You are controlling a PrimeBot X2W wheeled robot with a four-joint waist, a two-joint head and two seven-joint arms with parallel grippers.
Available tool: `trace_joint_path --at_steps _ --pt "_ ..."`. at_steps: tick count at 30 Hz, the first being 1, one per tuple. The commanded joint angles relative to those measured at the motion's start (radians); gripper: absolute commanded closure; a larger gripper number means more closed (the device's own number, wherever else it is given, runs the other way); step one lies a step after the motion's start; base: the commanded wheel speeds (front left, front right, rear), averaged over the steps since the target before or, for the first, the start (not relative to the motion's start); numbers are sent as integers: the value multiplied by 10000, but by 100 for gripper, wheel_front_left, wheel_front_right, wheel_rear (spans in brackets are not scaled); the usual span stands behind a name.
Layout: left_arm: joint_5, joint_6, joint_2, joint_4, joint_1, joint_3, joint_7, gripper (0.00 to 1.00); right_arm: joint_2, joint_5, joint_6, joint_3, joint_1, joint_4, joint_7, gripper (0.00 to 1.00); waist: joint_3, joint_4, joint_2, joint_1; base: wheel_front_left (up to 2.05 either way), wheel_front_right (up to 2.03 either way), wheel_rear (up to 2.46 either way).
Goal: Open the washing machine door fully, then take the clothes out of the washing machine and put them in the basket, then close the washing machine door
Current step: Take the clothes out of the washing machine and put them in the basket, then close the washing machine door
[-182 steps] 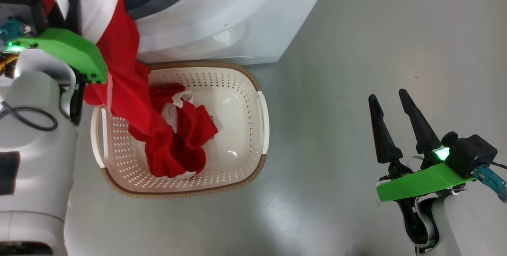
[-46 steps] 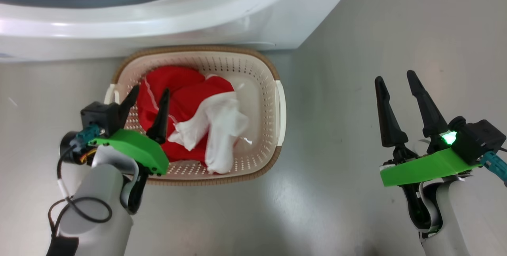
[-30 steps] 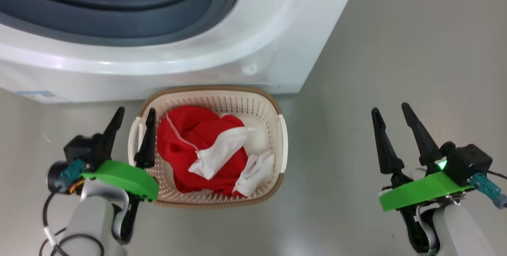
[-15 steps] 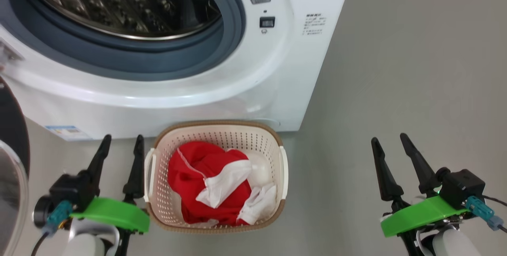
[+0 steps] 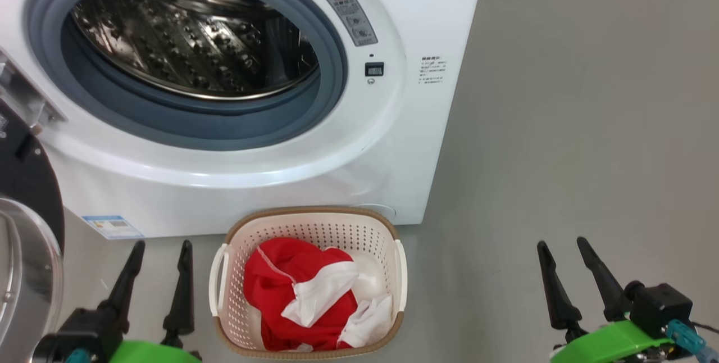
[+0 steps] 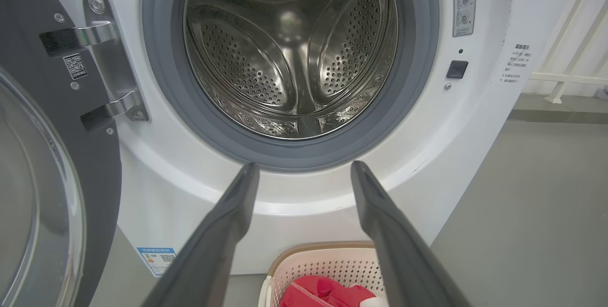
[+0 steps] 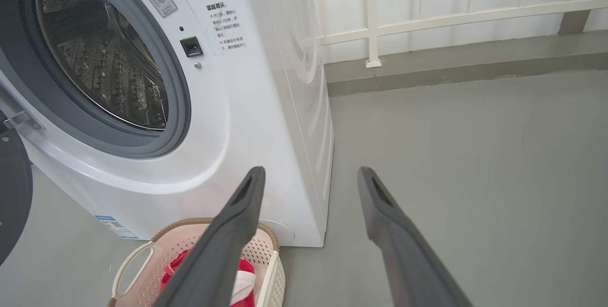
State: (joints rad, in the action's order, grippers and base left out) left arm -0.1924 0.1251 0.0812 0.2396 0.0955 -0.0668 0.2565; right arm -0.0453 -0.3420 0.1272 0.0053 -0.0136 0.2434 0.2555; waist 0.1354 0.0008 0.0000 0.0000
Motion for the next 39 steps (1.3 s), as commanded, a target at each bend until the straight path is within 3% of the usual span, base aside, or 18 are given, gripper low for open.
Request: trace_joint_path --at_steps 1,11,28,39 --pt "110 56 136 -319 -20 -395 53 0 -49 130 35 175 -3 -248 63 0 -124 14 0 0 0 0 0" --pt "291 56 -40 -760 -825 -570 53 0 -49 101 35 46 -559 -320 63 0 -428 53 0 0 0 0 0" --pt "403 56 -155 -693 -836 -656 53 0 -49 152 35 16 -563 -321 63 0 -434 80 0 0 -1 1 0" --pt "410 56 -220 -747 -795 -679 53 0 -49 169 35 31 -506 -320 63 0 -399 141 0 0 -97 97 0"
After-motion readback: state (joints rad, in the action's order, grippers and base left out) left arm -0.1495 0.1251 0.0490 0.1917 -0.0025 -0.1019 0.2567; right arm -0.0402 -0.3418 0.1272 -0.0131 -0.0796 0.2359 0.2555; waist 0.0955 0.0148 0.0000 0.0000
